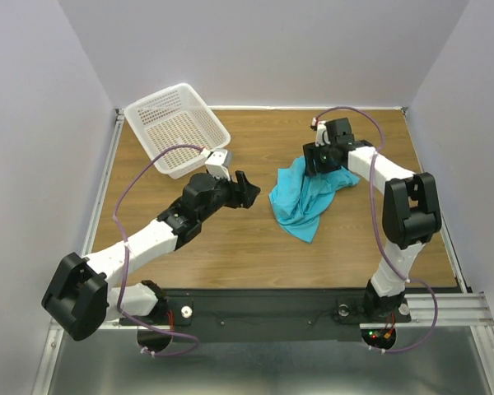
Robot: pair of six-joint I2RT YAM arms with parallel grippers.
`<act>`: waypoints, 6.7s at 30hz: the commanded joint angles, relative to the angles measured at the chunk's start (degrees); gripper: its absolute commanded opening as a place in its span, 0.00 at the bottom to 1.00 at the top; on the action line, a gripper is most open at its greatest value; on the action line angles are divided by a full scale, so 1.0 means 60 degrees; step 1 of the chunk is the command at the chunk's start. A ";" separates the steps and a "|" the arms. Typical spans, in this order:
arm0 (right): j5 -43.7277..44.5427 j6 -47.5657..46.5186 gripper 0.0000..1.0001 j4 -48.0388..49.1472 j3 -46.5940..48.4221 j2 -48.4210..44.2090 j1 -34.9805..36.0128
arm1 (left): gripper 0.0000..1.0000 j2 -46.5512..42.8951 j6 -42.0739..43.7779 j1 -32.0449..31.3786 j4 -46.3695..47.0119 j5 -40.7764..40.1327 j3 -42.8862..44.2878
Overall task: Fold and stack the t-shirts
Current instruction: Flatten the tshirt out
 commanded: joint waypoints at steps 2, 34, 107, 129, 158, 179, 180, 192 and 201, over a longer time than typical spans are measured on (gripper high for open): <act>-0.0040 0.0189 0.67 0.0226 0.0462 0.0212 0.0258 | 0.77 -0.0371 0.0028 0.0000 0.0222 -0.0047 -0.0011; 0.0312 -0.2754 0.01 0.0095 -0.2259 -0.4882 -0.0559 | 0.77 0.0886 0.0174 0.0000 0.1159 0.1022 0.0338; -0.0739 -0.3280 0.01 0.0974 -0.2683 -0.2643 -0.4473 | 0.00 0.0350 -0.0877 0.0015 -0.1695 -0.0194 -0.0609; -0.1474 -0.4484 0.97 -0.0359 -0.5720 -0.6129 -0.4488 | 0.74 0.0196 0.0934 0.0058 -0.2254 0.1491 0.1787; -0.1079 -0.0016 0.76 -0.0257 -0.3436 -0.2176 -0.4854 | 0.66 1.0277 0.2825 -0.0674 -0.3878 0.2416 1.0593; -0.2544 -0.1480 0.01 -0.0272 -0.1987 -0.2922 -0.4854 | 0.00 0.6081 0.2402 0.0014 -0.2607 0.0788 0.7491; -0.2588 -0.1538 0.00 -0.0286 -0.1868 -0.2893 -0.4854 | 0.00 0.5770 0.2329 0.0087 -0.2532 0.0832 0.6865; -0.3129 -0.2459 0.01 -0.0272 -0.0899 -0.2964 -0.4854 | 0.00 0.0907 0.0969 0.1157 -0.2239 0.2194 0.1971; -0.4393 -0.4129 0.01 -0.1106 -0.2743 -0.3244 -0.4854 | 0.05 -0.1190 -0.1274 0.1157 -0.1477 0.3703 -0.1413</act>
